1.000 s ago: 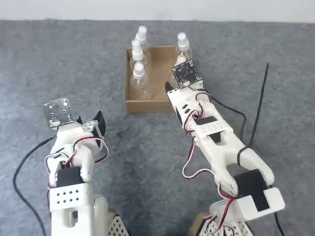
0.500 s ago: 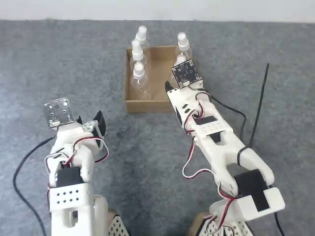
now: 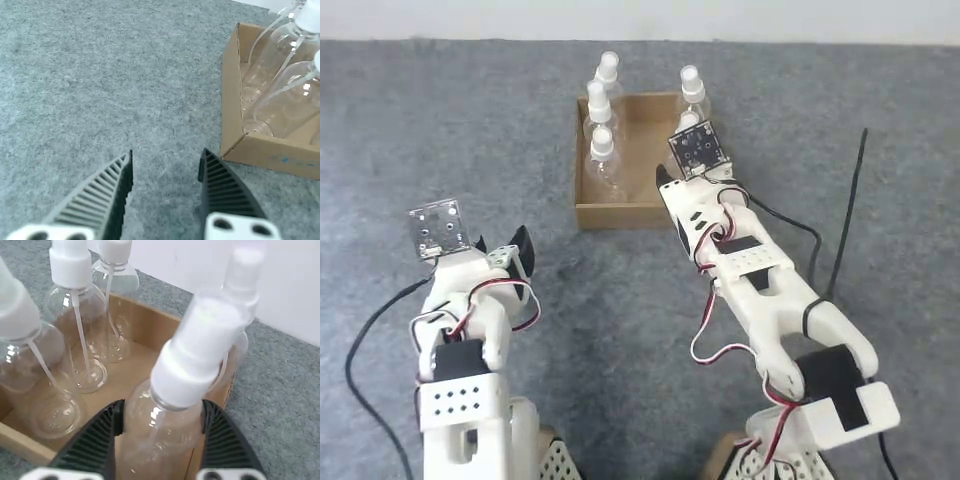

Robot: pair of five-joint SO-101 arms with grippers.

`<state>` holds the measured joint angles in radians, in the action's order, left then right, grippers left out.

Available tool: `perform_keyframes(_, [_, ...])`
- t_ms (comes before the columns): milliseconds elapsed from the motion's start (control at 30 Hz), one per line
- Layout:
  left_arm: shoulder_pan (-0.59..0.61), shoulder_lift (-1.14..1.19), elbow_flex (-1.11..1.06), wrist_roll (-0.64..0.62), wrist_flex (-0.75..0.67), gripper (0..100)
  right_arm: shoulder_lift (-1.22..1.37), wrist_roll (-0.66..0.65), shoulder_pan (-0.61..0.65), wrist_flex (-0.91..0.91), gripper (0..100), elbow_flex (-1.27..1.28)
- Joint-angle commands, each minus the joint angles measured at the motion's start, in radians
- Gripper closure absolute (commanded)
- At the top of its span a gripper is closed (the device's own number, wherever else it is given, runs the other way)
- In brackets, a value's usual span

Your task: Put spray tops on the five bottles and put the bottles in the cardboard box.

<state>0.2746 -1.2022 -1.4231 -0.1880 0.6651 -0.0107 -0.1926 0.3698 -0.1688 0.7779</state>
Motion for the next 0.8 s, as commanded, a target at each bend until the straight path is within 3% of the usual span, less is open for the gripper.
perform_keyframes(0, [0.005, -0.011, 0.008, 0.006, -0.032, 80, -0.015, -0.008, -0.016, -0.013, 80.5, -0.051])
perform_keyframes(367, [0.005, -0.011, 0.008, 0.006, -0.032, 80, -0.024, -0.006, -0.015, 0.042, 70.5, -0.051])
perform_keyframes(767, [0.005, -0.011, 0.008, 0.006, -0.032, 80, -0.062, -0.006, -0.016, 0.097, 70.2, -0.051])
